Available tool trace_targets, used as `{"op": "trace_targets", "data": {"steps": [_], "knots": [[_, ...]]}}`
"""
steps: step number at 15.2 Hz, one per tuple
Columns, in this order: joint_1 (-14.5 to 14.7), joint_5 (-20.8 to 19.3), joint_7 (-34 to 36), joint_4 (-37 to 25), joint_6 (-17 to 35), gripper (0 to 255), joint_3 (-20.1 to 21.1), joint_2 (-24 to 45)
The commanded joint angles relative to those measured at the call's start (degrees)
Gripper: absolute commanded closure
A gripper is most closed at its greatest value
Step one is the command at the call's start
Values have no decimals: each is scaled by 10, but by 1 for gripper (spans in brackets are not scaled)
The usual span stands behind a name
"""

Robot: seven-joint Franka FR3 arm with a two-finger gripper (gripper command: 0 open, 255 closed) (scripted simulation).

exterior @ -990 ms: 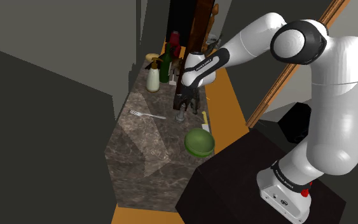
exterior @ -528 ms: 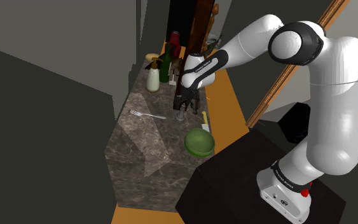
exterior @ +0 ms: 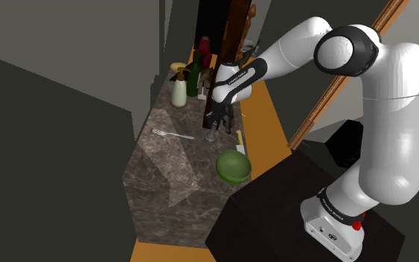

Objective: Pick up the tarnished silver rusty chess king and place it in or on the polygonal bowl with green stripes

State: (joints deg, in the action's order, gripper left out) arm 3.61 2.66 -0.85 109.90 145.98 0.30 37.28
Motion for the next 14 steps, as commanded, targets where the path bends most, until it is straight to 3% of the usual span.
{"op": "trace_targets", "data": {"steps": [1, 14], "knots": [[0, 0, 0, 0, 0, 255, 0, 0], [1, -2, 3, 12, -56, 255, -1, -69]]}}
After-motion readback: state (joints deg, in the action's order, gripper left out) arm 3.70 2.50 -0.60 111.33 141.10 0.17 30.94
